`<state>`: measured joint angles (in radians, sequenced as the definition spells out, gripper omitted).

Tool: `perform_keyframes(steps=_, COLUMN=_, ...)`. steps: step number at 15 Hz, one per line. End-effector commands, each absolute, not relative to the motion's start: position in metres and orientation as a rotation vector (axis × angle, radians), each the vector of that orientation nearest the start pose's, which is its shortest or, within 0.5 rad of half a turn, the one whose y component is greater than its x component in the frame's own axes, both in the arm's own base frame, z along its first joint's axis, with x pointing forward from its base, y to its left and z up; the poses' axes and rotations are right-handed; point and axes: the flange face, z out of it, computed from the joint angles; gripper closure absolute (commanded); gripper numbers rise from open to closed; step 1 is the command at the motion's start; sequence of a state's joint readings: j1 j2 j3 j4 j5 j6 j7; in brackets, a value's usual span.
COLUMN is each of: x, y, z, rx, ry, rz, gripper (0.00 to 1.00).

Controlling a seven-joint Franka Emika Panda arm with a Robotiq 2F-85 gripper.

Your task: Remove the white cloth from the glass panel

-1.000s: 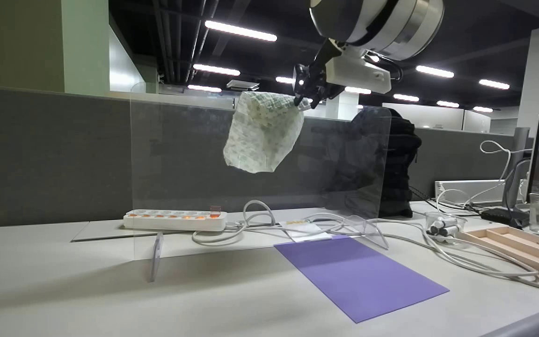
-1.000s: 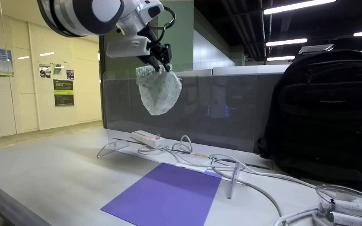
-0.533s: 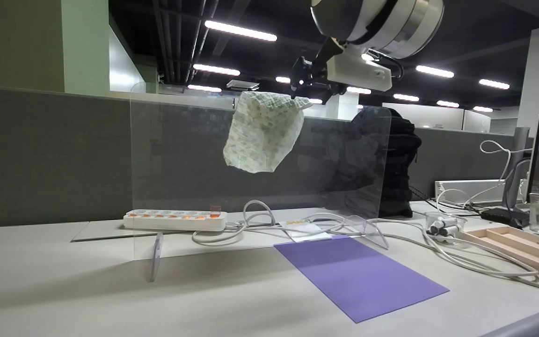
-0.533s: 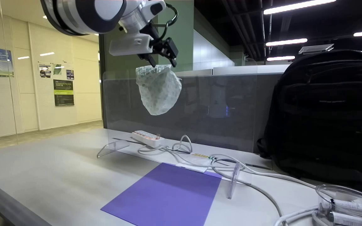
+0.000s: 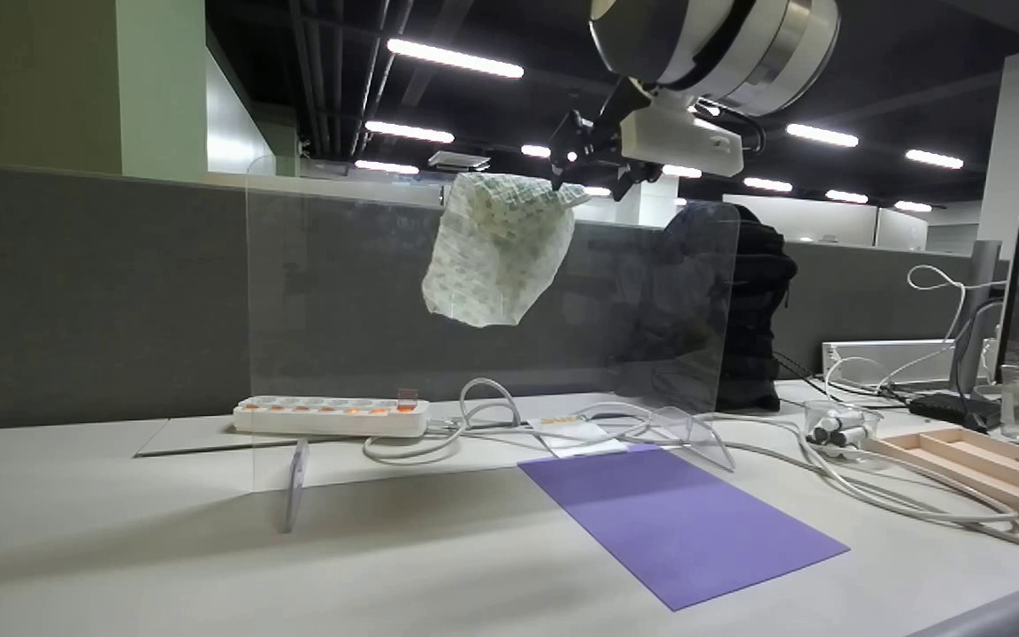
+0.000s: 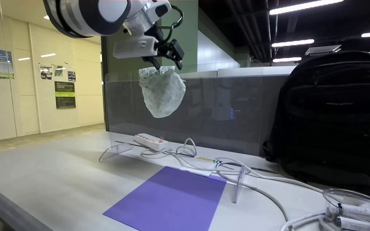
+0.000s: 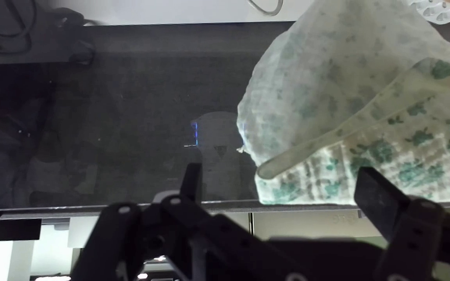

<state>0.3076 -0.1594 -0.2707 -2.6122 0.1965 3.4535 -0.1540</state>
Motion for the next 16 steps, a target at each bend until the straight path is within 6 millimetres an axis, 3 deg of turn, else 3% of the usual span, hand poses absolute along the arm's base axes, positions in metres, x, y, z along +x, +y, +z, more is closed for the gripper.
perform_keyframes(steps=1, x=0.485, y=-0.009, z=0.424, rx=-2.746, ry=0.094, rz=-1.473, gripper=0.05)
perform_keyframes(steps=2, x=0.485, y=-0.007, z=0.423, rx=-2.743, ry=0.095, rz=-1.47, gripper=0.25)
perform_keyframes(steps=12, x=0.482, y=0.006, z=0.427, rx=-2.728, ry=0.004, rz=-1.481, gripper=0.95)
perform_keyframes(steps=16, x=0.481, y=0.011, z=0.423, rx=-2.746, ry=-0.051, rz=-1.448, gripper=1.0)
